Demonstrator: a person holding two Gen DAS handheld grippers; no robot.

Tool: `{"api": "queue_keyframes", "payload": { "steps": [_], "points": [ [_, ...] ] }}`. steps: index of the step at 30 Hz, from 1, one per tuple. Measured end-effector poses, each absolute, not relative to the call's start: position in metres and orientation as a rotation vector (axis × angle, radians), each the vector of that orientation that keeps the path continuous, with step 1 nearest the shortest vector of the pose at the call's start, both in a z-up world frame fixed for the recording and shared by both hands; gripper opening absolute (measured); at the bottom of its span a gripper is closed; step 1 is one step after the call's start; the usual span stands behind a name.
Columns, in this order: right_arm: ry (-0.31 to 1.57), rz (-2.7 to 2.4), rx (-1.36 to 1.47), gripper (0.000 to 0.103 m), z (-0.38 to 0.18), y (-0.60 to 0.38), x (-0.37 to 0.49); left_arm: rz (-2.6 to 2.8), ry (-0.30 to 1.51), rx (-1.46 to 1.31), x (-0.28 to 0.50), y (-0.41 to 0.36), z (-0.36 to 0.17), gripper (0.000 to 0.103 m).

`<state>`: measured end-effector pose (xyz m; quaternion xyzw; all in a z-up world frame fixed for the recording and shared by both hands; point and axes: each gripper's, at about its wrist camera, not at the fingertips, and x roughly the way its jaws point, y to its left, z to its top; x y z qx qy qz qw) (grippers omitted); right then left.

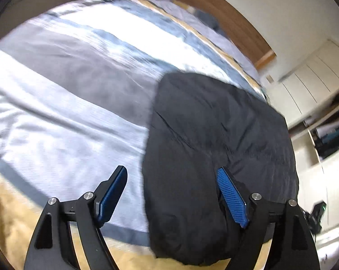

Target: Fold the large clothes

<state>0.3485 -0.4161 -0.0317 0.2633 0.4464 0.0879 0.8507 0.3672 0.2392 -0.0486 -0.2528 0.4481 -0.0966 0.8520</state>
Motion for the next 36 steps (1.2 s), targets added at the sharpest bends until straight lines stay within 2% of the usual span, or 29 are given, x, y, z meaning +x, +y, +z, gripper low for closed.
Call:
{"api": "queue_keyframes", "payload": {
  "steps": [6,13,18,20,23,28,36],
  "points": [
    [0.798,0.107,0.383,0.078,0.016,-0.375,0.339,-0.188,0.879,-0.389,0.349,0.219,-0.015,0.082],
    [0.727,0.169,0.257,0.078,0.040,-0.291,0.371,-0.244,0.813,-0.272,0.384,0.119,-0.003,0.085],
    [0.705,0.174,0.227,0.078,0.027,-0.258,0.401,-0.232,0.805,-0.197,0.420,0.074,-0.020,0.086],
    [0.716,0.167,0.197,0.078,0.015,-0.248,0.418,-0.214,0.798,-0.166,0.434,0.064,-0.027,0.090],
    [0.739,0.138,0.157,0.078,-0.009,-0.242,0.442,-0.190,0.809,-0.140,0.456,0.060,-0.039,0.095],
    [0.755,0.129,0.230,0.078,-0.029,-0.259,0.467,-0.169,0.848,-0.180,0.490,0.065,-0.059,0.097],
    [0.760,0.095,0.273,0.078,-0.033,-0.303,0.431,-0.176,0.849,-0.262,0.459,0.101,-0.058,0.097]
  ]
}}
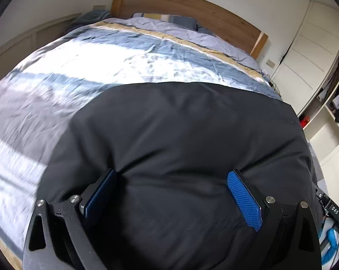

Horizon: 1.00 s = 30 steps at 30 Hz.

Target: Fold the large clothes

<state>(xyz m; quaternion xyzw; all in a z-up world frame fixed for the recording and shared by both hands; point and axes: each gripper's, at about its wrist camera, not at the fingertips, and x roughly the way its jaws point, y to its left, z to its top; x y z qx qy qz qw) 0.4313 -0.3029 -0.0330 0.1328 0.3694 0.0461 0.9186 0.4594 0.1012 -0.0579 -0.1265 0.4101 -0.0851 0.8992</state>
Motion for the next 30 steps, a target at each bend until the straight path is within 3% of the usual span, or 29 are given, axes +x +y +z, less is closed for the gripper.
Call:
{"api": "queue_keyframes", "payload": {
  "steps": [8,14,30],
  "points": [
    [0.859,-0.109,0.385,0.078,-0.059,-0.394,0.333,-0.005,0.931,-0.322,0.387,0.190,-0.084,0.097],
    [0.824,-0.157,0.390,0.078,-0.030,-0.400,0.269,0.047,0.909,-0.364,0.318,0.226,-0.075,0.097],
    [0.676,-0.087,0.112,0.078,0.054,-0.250,0.142,-0.030,0.739,-0.129,0.157,0.132,-0.011,0.102]
  ]
}}
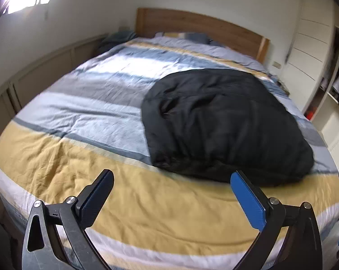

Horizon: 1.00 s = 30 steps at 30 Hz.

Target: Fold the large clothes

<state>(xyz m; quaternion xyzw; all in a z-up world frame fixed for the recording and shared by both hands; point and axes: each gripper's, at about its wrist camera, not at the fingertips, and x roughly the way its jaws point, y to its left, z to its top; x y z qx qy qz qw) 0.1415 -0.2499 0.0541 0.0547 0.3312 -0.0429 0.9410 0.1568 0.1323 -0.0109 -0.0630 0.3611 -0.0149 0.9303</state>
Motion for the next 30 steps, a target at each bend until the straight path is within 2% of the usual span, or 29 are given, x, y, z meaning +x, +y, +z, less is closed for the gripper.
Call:
{"api": "queue_keyframes", "payload": {
  "steps": [13,30],
  "points": [
    [0.588,-0.137,-0.055,0.078,0.087,-0.201,0.065,-0.029,0.600,-0.008,0.078,0.083,0.021,0.103],
    [0.520,-0.119,-0.052,0.078,0.096,-0.185,0.036,-0.015,0.540,0.018,0.050,0.056,0.029,0.103]
  ]
}}
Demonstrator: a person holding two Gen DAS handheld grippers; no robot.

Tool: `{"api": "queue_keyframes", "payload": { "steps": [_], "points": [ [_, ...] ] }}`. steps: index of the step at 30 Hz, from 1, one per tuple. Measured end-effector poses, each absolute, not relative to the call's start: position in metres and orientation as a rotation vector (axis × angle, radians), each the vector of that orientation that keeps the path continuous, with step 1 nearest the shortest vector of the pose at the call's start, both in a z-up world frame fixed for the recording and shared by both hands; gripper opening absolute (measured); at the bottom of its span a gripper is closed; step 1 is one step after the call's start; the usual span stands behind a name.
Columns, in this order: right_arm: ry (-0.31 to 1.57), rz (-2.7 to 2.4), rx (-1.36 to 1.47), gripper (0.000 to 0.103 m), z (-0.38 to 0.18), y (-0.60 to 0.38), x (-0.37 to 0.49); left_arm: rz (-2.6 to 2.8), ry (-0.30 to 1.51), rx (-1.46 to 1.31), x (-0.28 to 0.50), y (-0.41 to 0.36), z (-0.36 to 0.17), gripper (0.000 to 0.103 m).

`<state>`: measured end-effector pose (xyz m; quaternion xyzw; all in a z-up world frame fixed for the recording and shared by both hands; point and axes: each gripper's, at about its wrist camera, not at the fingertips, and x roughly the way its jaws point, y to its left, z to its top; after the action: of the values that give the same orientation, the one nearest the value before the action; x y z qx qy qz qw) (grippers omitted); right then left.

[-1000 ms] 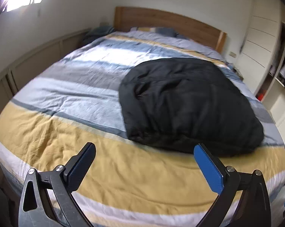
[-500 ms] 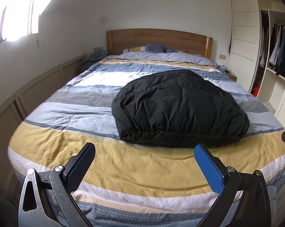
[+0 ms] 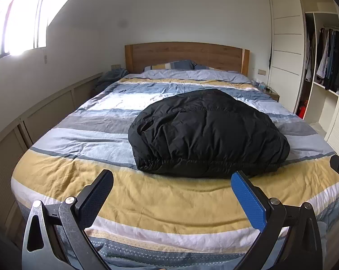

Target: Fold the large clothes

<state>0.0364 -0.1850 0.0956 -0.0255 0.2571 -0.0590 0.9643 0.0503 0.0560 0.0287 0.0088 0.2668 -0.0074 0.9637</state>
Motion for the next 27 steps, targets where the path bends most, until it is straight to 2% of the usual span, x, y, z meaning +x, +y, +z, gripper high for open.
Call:
{"api": "queue_keyframes", "payload": {
  "steps": [27],
  "points": [
    [0.590,-0.094,0.013,0.078,0.064,-0.194,0.072,-0.024,0.595,0.045,0.077,0.048,-0.001,0.103]
  ]
}}
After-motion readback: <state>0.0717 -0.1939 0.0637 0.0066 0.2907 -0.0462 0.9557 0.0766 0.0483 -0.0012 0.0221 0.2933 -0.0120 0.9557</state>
